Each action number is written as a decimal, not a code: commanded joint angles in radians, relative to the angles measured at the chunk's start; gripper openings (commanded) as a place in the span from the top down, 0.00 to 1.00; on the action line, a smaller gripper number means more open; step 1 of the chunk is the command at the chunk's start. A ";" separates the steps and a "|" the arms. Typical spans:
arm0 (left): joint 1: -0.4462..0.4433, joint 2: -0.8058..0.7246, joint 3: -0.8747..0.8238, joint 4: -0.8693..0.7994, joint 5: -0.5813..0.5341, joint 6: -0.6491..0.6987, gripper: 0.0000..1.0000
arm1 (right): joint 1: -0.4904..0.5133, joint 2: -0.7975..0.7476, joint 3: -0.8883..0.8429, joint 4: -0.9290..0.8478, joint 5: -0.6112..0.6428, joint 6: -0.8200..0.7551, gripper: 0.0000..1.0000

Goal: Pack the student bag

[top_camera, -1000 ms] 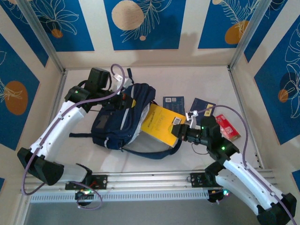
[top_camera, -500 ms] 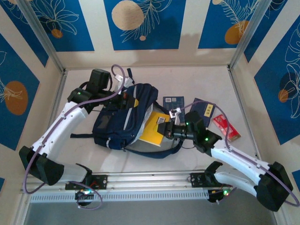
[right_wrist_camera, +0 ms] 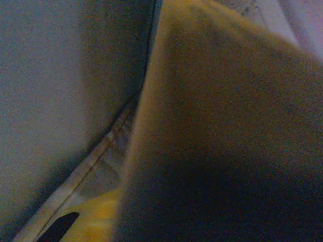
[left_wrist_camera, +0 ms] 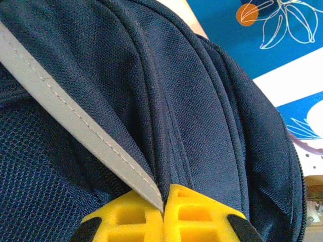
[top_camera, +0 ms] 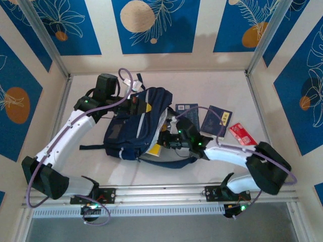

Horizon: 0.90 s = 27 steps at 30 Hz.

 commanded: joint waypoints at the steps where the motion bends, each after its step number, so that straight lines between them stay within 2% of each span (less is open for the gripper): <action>1: 0.010 -0.069 0.032 0.203 0.117 -0.018 1.00 | 0.023 0.127 0.110 0.141 0.055 -0.009 1.00; 5: 0.010 -0.068 0.010 0.261 0.133 -0.059 1.00 | 0.059 0.317 0.258 0.200 0.044 0.021 0.98; 7: 0.012 -0.065 0.003 0.285 0.140 -0.082 1.00 | 0.071 0.411 0.326 0.224 0.043 0.046 0.88; 9: 0.018 -0.067 -0.008 0.314 0.141 -0.104 1.00 | 0.070 0.482 0.368 0.256 0.021 0.084 0.75; 12: 0.030 -0.067 -0.023 0.336 0.139 -0.124 1.00 | 0.064 0.523 0.379 0.300 -0.007 0.114 0.59; 16: 0.057 -0.078 -0.057 0.343 0.106 -0.127 1.00 | 0.055 0.437 0.331 0.274 -0.002 0.030 0.35; 19: 0.085 -0.102 -0.088 0.285 -0.012 -0.078 1.00 | 0.053 0.327 0.279 0.209 0.027 -0.058 0.19; 23: 0.116 -0.148 -0.163 0.257 -0.174 -0.058 1.00 | 0.045 0.204 0.178 0.184 0.076 -0.088 0.14; 27: 0.128 -0.177 -0.223 0.229 -0.316 -0.062 1.00 | 0.038 0.065 0.130 -0.023 0.187 -0.130 0.14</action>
